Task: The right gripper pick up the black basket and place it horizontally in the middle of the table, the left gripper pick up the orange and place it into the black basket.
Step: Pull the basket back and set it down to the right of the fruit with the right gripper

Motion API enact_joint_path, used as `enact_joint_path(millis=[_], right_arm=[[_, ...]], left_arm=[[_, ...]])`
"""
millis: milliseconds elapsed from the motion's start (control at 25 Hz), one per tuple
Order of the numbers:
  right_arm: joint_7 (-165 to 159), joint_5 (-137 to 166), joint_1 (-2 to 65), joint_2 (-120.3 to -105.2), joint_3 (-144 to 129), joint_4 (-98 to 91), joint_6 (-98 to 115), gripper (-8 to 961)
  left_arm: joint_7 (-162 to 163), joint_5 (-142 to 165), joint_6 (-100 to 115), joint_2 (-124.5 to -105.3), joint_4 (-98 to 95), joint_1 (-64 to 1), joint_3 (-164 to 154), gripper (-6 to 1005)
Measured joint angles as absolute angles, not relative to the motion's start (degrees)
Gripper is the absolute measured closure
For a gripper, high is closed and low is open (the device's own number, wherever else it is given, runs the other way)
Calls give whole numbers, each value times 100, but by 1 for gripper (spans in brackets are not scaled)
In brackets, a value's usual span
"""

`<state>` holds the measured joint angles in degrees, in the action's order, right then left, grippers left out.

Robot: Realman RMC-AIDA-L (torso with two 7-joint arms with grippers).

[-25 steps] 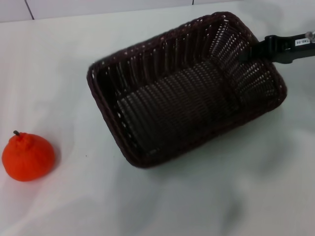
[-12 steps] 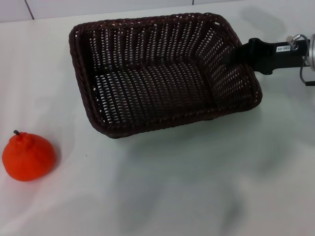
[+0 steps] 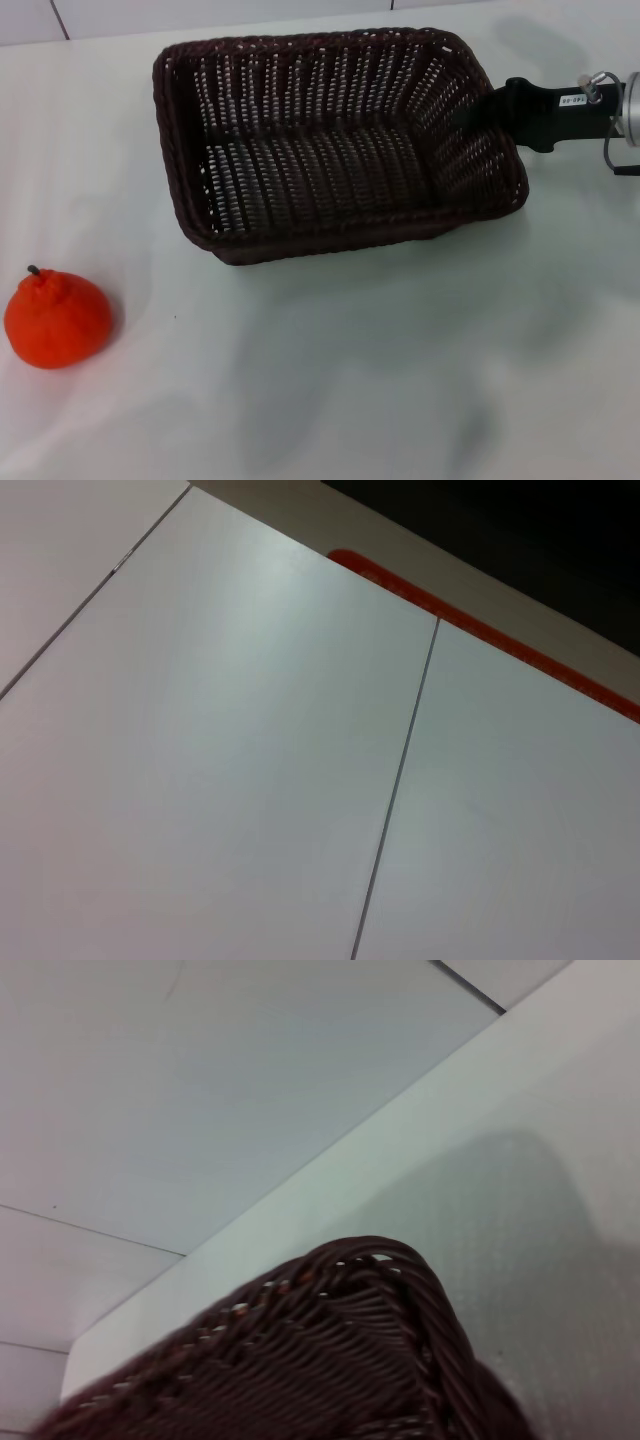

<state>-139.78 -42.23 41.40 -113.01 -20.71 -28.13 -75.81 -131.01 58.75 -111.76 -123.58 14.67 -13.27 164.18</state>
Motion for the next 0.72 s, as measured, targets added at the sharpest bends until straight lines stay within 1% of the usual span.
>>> enact_joint_path(millis=[240, 440, 480, 600, 680, 720], right_arm=[[-13929, -4423, 4111, -11328, -2071, -2812, -7541, 730], [-13932, -4510, 4078, -11293, -2073, -2821, -7558, 549], [-13952, -4512, 4046, -11265, -2074, -2854, -7556, 513], [-13961, -4526, 4000, -11230, -2052, -2887, -7507, 364], [-13960, -4566, 3936, -11201, -1972, -2927, -7363, 265], [-13953, -4610, 3897, -11199, -1944, -2940, -7248, 233]], left_arm=[[-13103, 5881, -11108, -12358, 1476, -1336, 16401, 175], [-13120, 5998, -10996, -12356, 1657, -1245, 16244, 175], [-13118, 6057, -10965, -12354, 1753, -1182, 16162, 175], [-13122, 6344, -10881, -12335, 2056, -963, 15887, 175], [-13124, 6660, -10750, -12291, 2267, -803, 15733, 175], [-13116, 6854, -10672, -12251, 2382, -708, 15649, 175]])
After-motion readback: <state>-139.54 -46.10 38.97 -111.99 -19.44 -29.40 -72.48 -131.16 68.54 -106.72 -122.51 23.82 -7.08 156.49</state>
